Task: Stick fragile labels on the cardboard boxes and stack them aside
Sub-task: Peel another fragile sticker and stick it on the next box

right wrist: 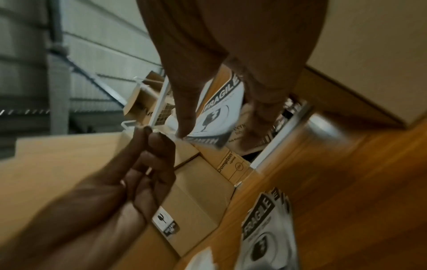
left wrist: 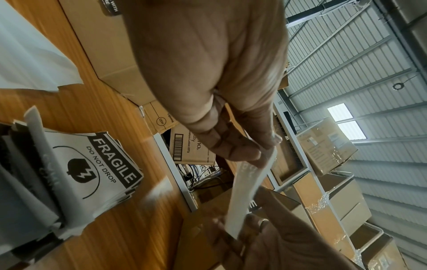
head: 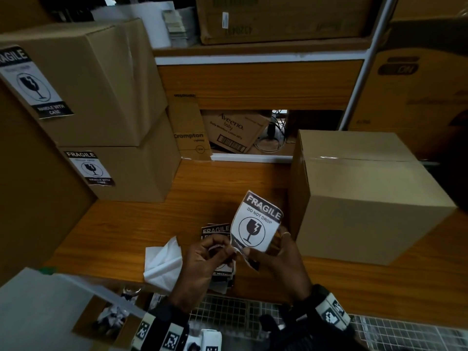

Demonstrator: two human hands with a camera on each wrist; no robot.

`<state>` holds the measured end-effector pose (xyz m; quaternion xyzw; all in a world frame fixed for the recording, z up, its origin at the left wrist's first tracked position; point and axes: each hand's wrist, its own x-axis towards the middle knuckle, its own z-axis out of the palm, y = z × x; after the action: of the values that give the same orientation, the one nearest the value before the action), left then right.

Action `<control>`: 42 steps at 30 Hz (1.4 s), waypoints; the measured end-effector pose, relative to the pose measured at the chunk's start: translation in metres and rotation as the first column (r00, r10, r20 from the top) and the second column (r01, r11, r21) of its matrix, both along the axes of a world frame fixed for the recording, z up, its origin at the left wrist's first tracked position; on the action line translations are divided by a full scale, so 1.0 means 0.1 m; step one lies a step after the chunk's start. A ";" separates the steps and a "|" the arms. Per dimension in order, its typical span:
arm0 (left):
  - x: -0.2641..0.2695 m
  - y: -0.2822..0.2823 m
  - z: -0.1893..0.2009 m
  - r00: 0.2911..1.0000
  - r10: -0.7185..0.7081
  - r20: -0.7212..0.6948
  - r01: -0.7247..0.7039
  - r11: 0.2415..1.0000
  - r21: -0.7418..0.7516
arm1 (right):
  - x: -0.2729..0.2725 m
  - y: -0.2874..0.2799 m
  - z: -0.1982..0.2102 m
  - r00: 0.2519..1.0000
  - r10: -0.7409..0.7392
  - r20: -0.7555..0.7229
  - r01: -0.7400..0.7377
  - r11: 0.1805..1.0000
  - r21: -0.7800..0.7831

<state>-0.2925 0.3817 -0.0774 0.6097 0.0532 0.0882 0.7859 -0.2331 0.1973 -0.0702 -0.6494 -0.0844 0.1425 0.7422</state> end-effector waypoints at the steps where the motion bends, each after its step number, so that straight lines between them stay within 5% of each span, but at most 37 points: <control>1: 0.01 0.00 0.00 1.000 -0.003 0.009 0.003 1.000 0.011 | -0.01 0.00 0.00 0.998 -0.040 0.046 0.043 0.996 -0.072; 5: 0.03 0.01 -0.04 0.999 0.034 0.040 -0.036 0.998 0.053 | -0.01 0.00 -0.01 0.932 -0.201 0.302 0.298 0.900 -0.319; 7: 0.03 0.03 -0.07 0.998 0.058 0.035 -0.060 0.996 0.065 | -0.04 0.00 0.05 0.861 -0.255 0.439 0.406 0.865 -0.295; 11: 0.02 0.05 -0.09 0.996 0.089 0.019 -0.090 0.993 0.078 | -0.06 0.00 0.12 0.675 -0.033 0.737 0.307 0.921 -0.239; 15: 0.02 0.04 -0.07 0.998 0.063 0.028 -0.065 0.994 0.087 | -0.03 0.09 0.11 0.807 0.208 0.552 -0.045 0.955 -0.294; 21: 0.02 0.07 -0.08 0.998 0.038 0.056 -0.047 0.985 0.168 | -0.01 0.10 0.06 0.920 0.136 0.368 -0.069 0.980 -0.188; 26: 0.00 0.09 -0.03 0.997 0.010 0.078 -0.028 0.974 0.225 | -0.02 0.13 0.10 0.941 0.127 0.312 -0.094 0.989 -0.117; 37: 0.05 0.15 0.02 0.986 -0.059 0.155 -0.012 0.906 0.424 | 0.00 0.14 0.08 0.930 0.144 0.339 -0.060 0.967 -0.247; 42: 0.07 0.15 -0.02 0.990 -0.064 0.124 0.001 0.892 0.451 | -0.01 0.16 0.07 0.863 0.158 0.480 -0.008 0.954 -0.300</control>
<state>-0.2854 0.3971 -0.0793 0.7683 -0.0324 0.1260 0.6268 -0.2343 0.2133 -0.0631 -0.7607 -0.2798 0.0129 0.5856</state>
